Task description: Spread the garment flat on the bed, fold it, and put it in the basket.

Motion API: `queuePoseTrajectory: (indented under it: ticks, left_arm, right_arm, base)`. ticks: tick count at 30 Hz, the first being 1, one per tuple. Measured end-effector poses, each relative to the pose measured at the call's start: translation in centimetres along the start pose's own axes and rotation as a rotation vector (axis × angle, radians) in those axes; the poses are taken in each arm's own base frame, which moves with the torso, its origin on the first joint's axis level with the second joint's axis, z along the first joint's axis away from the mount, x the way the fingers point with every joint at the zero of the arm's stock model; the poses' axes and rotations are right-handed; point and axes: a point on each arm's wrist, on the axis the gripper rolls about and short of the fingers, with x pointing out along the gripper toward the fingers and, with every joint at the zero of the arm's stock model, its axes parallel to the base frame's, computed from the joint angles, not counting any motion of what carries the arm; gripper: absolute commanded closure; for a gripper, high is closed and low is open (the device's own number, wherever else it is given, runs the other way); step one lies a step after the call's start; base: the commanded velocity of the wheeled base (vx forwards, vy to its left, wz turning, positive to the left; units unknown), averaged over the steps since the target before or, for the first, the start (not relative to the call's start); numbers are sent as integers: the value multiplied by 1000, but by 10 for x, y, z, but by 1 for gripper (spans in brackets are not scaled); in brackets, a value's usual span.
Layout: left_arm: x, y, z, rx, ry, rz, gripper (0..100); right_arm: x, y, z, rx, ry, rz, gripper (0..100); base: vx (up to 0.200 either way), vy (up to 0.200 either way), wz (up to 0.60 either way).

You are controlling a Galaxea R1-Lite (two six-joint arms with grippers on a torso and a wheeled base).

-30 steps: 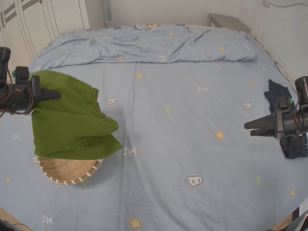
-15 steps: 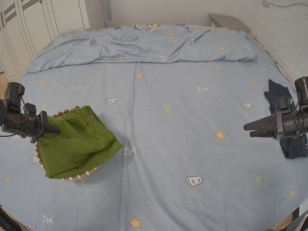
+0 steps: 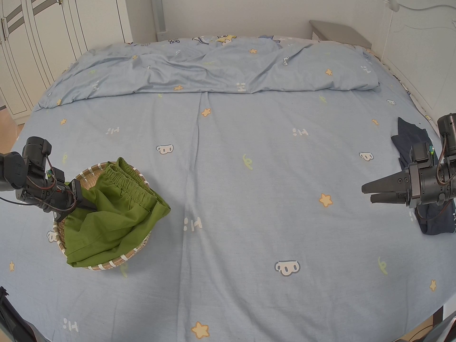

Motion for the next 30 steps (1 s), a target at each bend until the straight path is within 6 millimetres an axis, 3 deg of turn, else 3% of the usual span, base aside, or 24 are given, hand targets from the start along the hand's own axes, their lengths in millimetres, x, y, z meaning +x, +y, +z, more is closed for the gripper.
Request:
queuePoseTrajectory:
  ticks: [4, 8, 15, 19, 24, 27, 30]
  left_arm:
    - [-5, -3, 0, 3, -14, -4, 0]
    - [-23, -12, -1, 21, -54, -16, 0]
    - [-72, -35, -13, 80, -168, -30, 0]
    - [-102, -55, -29, 142, -256, -14, 0]
    - [-149, -93, -75, 274, -400, -1, 0]
    - [-173, -100, -105, 317, -463, -14, 0]
    - [-196, -95, -136, 333, -516, -39, 0]
  right_arm:
    - [0, 0, 0, 0, 0, -1, 0]
    - [0, 0, 0, -5, -3, -1, 0]
    - [-6, 5, -5, -58, -22, -1, 0]
    - [-22, 20, -15, -168, -88, 10, 0]
    - [-52, 48, -46, -319, -197, 28, 0]
    - [-64, 57, -68, -368, -236, 33, 0]
    - [-74, 63, -91, -403, -269, 36, 0]
  base:
    - [0, 0, 0]
    - [0, 0, 0]
    - [0, 0, 0]
    - [0, 0, 0]
    - [0, 0, 0]
    - [0, 0, 0]
    - [0, 0, 0]
